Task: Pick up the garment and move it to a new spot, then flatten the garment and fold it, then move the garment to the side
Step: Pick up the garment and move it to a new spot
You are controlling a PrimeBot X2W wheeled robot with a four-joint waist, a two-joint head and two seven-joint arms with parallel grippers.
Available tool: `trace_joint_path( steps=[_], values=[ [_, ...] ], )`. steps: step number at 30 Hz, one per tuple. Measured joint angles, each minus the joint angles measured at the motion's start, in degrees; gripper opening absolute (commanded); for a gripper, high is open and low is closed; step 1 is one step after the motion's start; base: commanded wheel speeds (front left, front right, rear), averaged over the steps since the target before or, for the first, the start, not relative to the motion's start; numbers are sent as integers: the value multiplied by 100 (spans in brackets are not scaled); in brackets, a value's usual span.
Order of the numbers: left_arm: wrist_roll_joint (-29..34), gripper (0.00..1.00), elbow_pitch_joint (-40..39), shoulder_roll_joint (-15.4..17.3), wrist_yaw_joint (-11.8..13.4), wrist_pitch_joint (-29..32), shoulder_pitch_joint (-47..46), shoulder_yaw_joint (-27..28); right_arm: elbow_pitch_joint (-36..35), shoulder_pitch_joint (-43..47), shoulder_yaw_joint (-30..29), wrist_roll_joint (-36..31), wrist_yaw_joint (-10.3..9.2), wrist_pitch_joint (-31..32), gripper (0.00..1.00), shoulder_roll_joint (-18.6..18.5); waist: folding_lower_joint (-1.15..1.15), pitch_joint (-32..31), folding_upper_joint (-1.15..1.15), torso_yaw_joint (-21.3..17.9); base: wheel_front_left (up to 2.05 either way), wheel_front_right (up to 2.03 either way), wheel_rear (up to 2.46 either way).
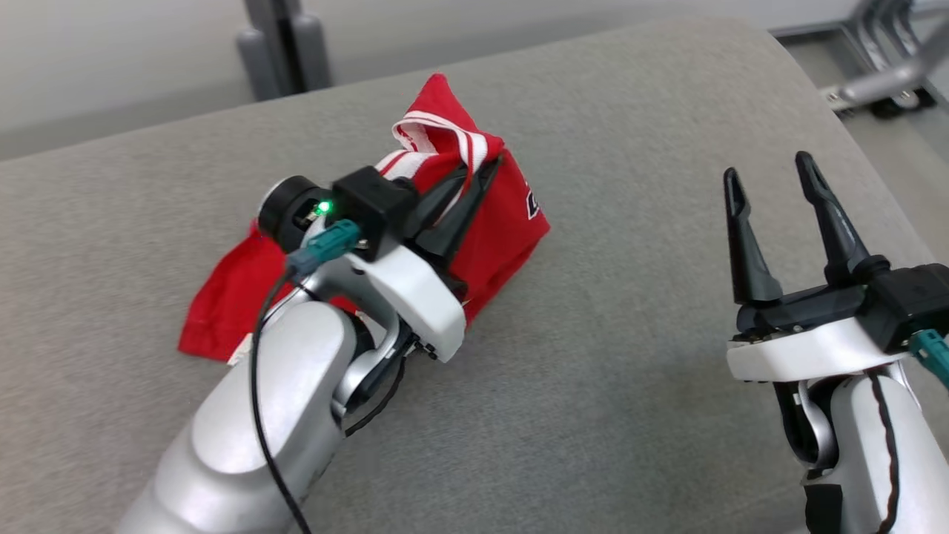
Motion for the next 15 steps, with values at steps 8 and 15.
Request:
trace_joint_path(
  steps=[8,15],
  values=[
    [367,43,1222,-416,1,-404,-308,-460,148,-77,-209,280,0,-27,100,4,0,490,0,-670,0,0,0],
    [385,100,1990,-616,38,-876,-471,-578,141,-85,-290,346,0,-27,100,2,0,664,0,-852,0,0,0]
  ],
)
